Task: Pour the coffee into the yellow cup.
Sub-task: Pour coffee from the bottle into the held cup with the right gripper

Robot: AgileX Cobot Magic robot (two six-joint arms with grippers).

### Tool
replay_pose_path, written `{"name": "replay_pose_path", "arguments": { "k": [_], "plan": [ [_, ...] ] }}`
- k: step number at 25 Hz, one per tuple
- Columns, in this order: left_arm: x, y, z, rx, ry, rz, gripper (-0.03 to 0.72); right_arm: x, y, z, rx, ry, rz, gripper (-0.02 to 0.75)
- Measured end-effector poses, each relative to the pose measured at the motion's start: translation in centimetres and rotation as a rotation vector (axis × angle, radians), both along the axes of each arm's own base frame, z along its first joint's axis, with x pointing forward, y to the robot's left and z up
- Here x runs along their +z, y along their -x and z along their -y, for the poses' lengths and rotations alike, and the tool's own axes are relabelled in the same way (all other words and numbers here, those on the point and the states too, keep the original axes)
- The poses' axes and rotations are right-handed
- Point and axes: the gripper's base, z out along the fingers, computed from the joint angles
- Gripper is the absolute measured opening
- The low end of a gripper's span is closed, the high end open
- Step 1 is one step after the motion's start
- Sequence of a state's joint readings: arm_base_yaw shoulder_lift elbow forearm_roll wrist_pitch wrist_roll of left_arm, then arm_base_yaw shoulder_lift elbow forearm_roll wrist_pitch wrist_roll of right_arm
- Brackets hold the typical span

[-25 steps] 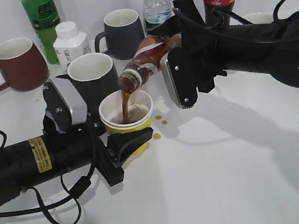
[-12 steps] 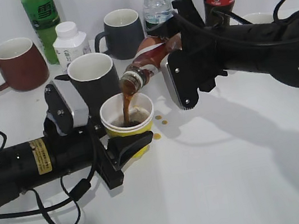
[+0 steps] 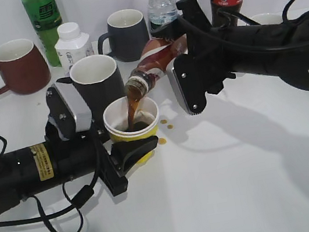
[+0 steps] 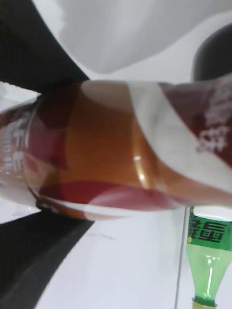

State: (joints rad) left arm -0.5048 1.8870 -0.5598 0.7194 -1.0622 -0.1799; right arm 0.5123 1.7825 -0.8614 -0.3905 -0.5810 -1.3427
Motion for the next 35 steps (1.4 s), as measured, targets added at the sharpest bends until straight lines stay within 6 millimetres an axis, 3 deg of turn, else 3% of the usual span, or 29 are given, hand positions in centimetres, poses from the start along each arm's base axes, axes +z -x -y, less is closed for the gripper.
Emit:
{"name": "replay_pose_path", "arguments": {
  "k": [22, 28, 35],
  "plan": [
    [0.0, 0.0, 0.0, 0.000, -0.001, 0.000, 0.424, 0.2, -0.1, 0.1, -0.014, -0.010, 0.017, 0.512],
    [0.1, 0.0, 0.0, 0.005, 0.001, 0.002, 0.424, 0.1, -0.1, 0.1, -0.049, -0.096, -0.067, 0.512],
    [1.6, 0.3, -0.7, 0.073, 0.044, 0.021, 0.424, -0.1, 0.1, 0.0, -0.097, -0.258, -0.237, 0.512]
  ]
}}
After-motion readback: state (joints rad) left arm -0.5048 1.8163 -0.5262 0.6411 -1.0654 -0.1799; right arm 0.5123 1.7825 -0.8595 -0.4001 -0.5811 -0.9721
